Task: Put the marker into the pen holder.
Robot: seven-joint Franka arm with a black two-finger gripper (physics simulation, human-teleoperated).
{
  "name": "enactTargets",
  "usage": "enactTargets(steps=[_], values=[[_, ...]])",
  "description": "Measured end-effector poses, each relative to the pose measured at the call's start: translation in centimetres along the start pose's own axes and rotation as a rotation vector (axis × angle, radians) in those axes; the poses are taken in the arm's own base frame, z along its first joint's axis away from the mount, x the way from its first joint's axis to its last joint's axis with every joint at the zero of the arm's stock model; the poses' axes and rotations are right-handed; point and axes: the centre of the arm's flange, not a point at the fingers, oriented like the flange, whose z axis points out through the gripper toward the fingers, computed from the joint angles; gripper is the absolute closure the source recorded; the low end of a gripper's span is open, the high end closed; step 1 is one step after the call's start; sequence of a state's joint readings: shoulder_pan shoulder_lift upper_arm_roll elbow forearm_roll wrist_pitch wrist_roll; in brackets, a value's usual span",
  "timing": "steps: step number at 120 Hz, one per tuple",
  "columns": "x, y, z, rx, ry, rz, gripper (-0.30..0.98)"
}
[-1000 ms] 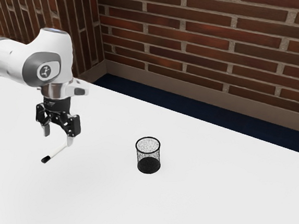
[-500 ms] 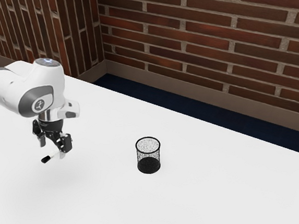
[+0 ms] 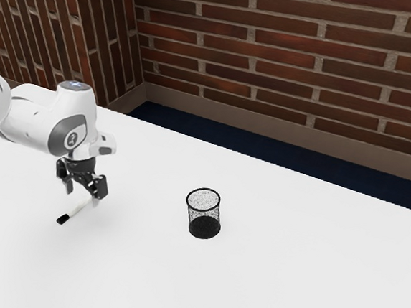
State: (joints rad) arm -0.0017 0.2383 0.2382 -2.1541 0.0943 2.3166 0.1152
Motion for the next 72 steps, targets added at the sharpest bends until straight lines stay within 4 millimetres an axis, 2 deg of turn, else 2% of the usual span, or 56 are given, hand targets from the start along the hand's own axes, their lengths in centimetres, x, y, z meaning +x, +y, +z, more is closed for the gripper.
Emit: enactTargets(steps=[17, 38, 60, 72], values=[[1.2, -1.8, 0.7, 0.012, -0.013, -0.010, 0.00], [3.1, -2.4, 2.3, -0.011, -0.033, -0.031, 0.00], [3.1, -3.2, 3.1, -0.071, -0.074, -0.077, 0.02], [3.3, -3.2, 3.2, -0.080, -0.084, -0.075, 0.07]])
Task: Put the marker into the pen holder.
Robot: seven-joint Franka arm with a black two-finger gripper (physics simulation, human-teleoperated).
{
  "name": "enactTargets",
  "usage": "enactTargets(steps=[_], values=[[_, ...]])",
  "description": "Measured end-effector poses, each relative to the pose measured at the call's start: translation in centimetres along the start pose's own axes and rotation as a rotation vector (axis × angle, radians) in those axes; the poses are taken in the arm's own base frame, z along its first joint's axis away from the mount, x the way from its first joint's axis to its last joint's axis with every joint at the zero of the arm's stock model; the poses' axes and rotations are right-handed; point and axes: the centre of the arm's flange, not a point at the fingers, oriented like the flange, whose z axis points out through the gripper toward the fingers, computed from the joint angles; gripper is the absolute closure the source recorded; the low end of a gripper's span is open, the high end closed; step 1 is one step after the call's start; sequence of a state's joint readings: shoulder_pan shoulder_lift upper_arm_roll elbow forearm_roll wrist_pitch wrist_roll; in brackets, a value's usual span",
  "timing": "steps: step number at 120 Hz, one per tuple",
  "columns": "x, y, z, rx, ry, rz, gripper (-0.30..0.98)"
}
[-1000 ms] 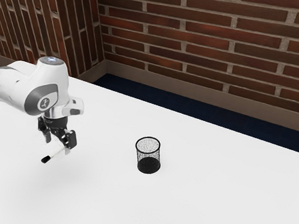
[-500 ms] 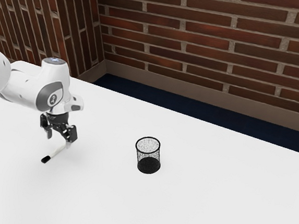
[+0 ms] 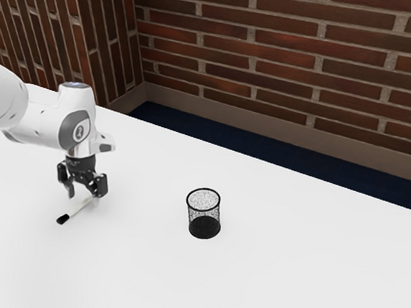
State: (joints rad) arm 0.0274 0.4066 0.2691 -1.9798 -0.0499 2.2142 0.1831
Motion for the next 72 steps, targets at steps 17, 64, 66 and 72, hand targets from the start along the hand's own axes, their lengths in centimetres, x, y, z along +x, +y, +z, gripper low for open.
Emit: enactTargets(steps=[17, 64, 66, 72], values=[[1.3, -0.4, 0.1, 0.007, 0.010, 0.004, 0.13], [2.0, -0.7, 0.3, 0.017, 0.067, 0.022, 0.34], [2.0, -0.7, 0.3, 0.017, 0.068, 0.024, 0.35], [2.1, -0.7, 0.5, 0.018, 0.068, 0.027, 0.38]])
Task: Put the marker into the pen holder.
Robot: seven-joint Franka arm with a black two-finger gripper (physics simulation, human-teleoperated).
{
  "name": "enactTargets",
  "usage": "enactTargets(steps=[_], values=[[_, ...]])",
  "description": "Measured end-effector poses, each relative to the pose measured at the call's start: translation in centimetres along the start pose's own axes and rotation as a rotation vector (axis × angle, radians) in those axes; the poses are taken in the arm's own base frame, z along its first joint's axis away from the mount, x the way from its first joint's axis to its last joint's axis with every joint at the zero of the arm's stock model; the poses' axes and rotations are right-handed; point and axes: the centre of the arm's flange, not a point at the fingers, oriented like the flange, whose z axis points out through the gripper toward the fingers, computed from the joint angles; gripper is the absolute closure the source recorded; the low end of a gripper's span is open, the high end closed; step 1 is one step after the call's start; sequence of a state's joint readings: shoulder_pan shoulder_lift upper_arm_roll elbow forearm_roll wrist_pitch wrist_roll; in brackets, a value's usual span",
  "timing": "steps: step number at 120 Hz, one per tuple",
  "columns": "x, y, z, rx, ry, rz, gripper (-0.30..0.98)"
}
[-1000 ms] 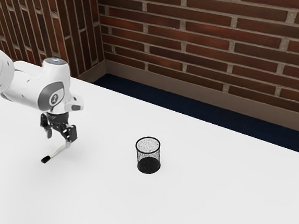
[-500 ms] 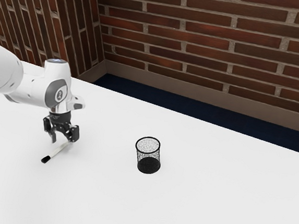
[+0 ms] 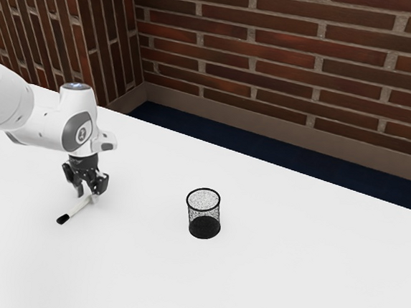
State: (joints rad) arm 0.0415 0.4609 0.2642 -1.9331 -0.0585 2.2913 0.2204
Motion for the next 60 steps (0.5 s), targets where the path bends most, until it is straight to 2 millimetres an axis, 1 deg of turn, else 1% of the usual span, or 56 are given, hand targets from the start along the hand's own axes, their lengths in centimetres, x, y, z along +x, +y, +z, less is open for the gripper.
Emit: enactTargets(steps=[10, 34, 60], values=[[0.04, 0.01, 0.31, 0.001, -0.002, 0.004, 0.42], [0.19, -0.07, 0.29, 0.003, 0.003, 0.009, 0.58], [0.08, -0.13, 0.84, 0.005, -0.006, 0.014, 0.64]])
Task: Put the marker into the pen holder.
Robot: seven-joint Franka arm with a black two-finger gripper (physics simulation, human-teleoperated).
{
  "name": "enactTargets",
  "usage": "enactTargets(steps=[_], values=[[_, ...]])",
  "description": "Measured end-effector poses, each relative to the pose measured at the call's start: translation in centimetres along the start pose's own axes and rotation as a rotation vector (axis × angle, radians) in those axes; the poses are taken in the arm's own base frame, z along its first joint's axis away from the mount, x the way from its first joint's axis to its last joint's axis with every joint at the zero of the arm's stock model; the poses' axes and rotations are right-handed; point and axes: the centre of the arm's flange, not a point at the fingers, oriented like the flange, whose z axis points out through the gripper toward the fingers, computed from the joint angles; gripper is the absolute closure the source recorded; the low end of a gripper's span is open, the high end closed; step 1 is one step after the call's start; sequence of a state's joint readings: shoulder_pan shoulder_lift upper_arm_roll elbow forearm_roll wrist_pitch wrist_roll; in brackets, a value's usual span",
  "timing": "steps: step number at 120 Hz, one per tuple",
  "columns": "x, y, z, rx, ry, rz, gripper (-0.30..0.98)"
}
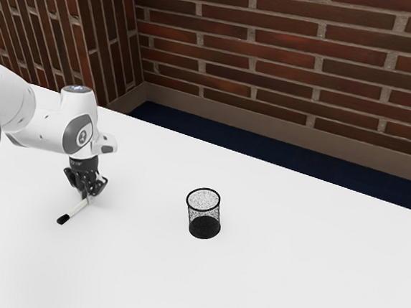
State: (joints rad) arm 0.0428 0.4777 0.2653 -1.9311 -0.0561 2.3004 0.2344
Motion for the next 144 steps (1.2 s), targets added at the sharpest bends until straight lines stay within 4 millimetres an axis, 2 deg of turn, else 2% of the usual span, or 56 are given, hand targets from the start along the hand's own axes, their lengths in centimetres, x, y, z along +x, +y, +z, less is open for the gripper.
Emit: enactTargets(steps=[20, 24, 32, 44, 63, 74, 85, 101, 118, 144], values=[[0.2, 0.0, -0.9, 0.003, 0.019, 0.003, 0.66], [0.3, 0.0, -1.7, 0.003, 0.032, 0.004, 0.66], [0.3, 0.6, -5.1, -0.003, 0.091, 0.013, 0.67], [0.3, 4.1, -10.1, -0.019, 0.220, 0.066, 0.67], [-0.6, 10.2, -19.6, -0.035, 0.466, 0.159, 0.69], [-1.1, 14.9, -23.0, -0.048, 0.567, 0.231, 0.69], [-1.6, 18.3, -25.5, -0.060, 0.643, 0.280, 0.69], [-1.7, 22.5, -26.0, -0.091, 0.688, 0.335, 0.70], [-1.4, 24.9, -25.6, -0.116, 0.700, 0.358, 0.70], [-4.3, 28.0, -23.7, -0.139, 0.685, 0.401, 0.69]])
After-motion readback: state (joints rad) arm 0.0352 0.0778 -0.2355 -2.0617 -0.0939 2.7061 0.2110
